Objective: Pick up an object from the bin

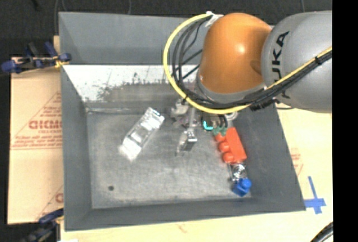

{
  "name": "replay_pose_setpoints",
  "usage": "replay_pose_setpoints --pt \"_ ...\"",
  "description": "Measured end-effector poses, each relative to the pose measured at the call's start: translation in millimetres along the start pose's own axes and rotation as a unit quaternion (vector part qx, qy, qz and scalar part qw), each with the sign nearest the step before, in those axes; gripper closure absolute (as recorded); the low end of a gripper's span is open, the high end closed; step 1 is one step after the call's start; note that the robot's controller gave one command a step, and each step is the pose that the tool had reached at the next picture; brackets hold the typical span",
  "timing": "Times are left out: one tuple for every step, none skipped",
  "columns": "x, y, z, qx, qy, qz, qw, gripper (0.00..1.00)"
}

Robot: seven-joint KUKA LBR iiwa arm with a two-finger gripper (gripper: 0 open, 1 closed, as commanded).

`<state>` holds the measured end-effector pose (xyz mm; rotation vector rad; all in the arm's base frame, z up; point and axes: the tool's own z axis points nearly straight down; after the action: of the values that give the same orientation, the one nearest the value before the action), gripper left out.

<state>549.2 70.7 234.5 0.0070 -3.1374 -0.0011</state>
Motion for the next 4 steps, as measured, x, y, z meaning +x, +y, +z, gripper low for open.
replay_pose_setpoints --pt "-63.0 38 134 0.001 -0.0079 -0.166 0.9862 0.00" --pt "-62.8 65 114 0.001 -0.0047 -0.350 0.9368 0.00" --pt "-65.6 85 110 0.002 -0.0046 -0.486 0.8740 0.00" --pt "-62.0 117 131 0.001 -0.0063 -0.532 0.8470 0.00"
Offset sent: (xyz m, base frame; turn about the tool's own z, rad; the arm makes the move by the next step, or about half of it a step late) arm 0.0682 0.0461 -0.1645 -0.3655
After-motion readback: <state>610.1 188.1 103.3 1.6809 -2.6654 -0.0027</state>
